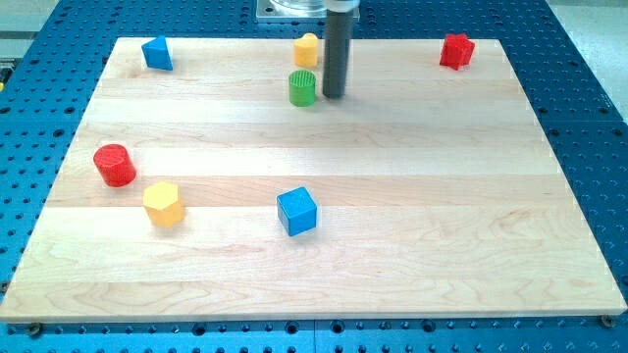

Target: Push the green circle slightly towards the red circle

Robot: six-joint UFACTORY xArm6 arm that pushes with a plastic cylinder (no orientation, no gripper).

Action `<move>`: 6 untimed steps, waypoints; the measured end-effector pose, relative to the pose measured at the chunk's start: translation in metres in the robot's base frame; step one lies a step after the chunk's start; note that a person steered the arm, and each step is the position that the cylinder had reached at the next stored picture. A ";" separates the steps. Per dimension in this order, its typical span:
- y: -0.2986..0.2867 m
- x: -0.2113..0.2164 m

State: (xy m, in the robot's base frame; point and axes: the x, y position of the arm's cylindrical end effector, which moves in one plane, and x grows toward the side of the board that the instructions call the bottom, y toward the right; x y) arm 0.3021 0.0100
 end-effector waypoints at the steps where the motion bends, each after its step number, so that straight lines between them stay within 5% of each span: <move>1: -0.074 0.002; 2: -0.180 0.016; 4: -0.130 0.016; 6: -0.193 0.040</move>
